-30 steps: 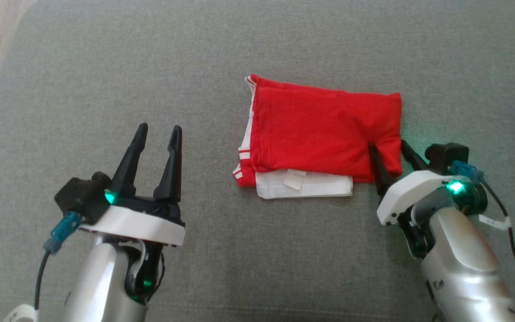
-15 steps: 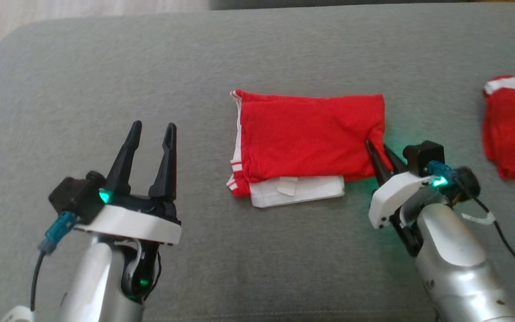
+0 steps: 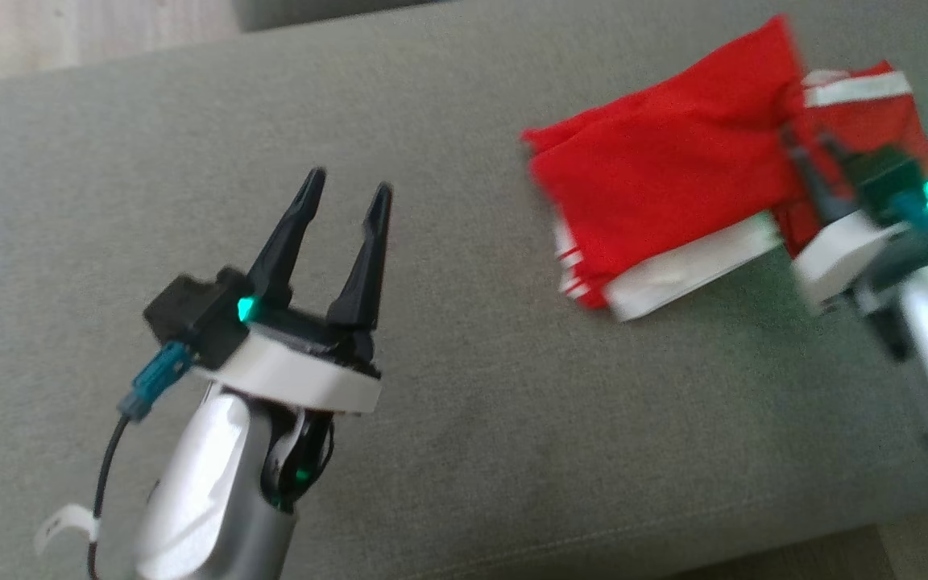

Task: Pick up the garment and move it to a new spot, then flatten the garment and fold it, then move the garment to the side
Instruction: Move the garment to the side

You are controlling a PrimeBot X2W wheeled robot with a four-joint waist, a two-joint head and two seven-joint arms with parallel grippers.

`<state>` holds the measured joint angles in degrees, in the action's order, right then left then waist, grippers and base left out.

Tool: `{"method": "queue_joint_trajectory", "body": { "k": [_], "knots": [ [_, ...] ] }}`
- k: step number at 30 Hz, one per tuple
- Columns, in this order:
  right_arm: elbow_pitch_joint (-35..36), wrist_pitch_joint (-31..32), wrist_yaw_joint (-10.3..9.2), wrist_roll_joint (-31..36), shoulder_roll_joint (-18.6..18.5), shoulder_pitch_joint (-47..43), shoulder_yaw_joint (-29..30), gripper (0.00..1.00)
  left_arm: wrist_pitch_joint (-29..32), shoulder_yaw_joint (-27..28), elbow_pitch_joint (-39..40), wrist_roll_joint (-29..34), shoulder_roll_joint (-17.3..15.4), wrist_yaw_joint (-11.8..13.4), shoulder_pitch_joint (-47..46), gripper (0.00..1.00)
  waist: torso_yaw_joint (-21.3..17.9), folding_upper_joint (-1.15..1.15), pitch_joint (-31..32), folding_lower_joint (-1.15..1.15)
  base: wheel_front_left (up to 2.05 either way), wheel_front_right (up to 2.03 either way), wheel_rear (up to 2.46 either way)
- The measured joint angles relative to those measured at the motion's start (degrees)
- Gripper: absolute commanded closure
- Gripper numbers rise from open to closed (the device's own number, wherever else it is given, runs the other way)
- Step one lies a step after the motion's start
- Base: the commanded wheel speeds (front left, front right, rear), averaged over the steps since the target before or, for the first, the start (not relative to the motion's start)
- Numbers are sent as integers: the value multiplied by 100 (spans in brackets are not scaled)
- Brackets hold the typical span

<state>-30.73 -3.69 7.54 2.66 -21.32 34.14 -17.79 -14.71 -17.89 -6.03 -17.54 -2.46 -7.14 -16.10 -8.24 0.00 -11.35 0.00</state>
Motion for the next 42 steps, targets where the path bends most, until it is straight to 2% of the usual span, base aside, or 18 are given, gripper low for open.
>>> {"method": "queue_joint_trajectory", "body": {
  "k": [5, 7, 8, 10, 11, 12, 13, 14, 20, 25, 26, 27, 28, 35, 42],
  "knots": [
    [391, 369, 0, -161, -683, 126, 100, 100, 0, -207, 18, 0, 2, -1, -240, 0, -125, 0, -272, 1, 0, 0, 0],
    [427, 497, 0, -165, -907, 164, 240, 100, 0, -301, 14, 1, 1, 0, -269, 0, -146, 0, -378, 1, 0, 0, 0],
    [427, 497, 0, -165, -907, 164, 240, 100, 0, -301, 14, 1, 1, 0, -269, 0, -146, 0, -378, 1, 0, 0, 0],
    [443, 671, 0, -135, -1176, 158, 563, 100, 0, -443, 12, 32, 3, 0, -369, 0, -149, 0, -529, 1, 0, 0, 0],
    [443, 671, 0, -135, -1176, 158, 563, 100, 0, -443, 12, 32, 3, 0, -369, 0, -149, 0, -529, 1, 0, 0, 0],
    [437, 755, 0, -3, -1244, 152, 913, 100, 0, -497, 13, 33, 2, 0, -454, 0, -142, 0, -635, 1, 0, 0, 0],
    [437, 755, 0, -3, -1244, 152, 913, 100, 0, -497, 13, 33, 2, 0, -454, 0, -142, 0, -635, 1, 0, 0, 0],
    [424, 835, 0, 137, -1263, 149, 1191, 100, 0, -531, 12, 36, 2, 0, -515, 0, -140, 0, -739, 1, 0, 0, 0],
    [375, 940, 0, 370, -1251, 42, 1550, 100, 0, -568, 0, 138, 1, 0, -657, 0, -132, 0, -1019, 1, 0, 0, 0],
    [240, 1079, 0, 485, -1066, -44, 1935, 100, 0, -606, 2, 221, 1, 0, -848, 0, -138, 0, -1231, 1, 0, 0, 0],
    [220, 1115, 0, 534, -1002, -59, 2016, 88, 0, -609, 2, 238, 1, 0, -865, 0, -143, 0, -1257, 1, 0, 0, 0],
    [219, 1127, 0, 590, -961, -86, 2064, 11, 0, -617, 2, 247, 1, 0, -879, 0, -150, 0, -1278, 1, 0, 0, 0],
    [218, 1126, 0, 623, -906, -103, 2139, 0, 0, -627, 2, 267, 1, 0, -886, 0, -154, 0, -1293, 1, 0, 0, 0],
    [398, 1126, 0, 849, -538, -213, 2341, 0, 0, -651, 1, 283, 0, 0, -886, 0, -161, 0, -1162, 0, 0, 0, 0],
    [803, 1003, 0, 589, -367, -396, 2186, 0, 0, -493, 5, 224, 4, -1, -792, 0, -69, 0, -733, 0, 0, 0, 0]
  ]
}}
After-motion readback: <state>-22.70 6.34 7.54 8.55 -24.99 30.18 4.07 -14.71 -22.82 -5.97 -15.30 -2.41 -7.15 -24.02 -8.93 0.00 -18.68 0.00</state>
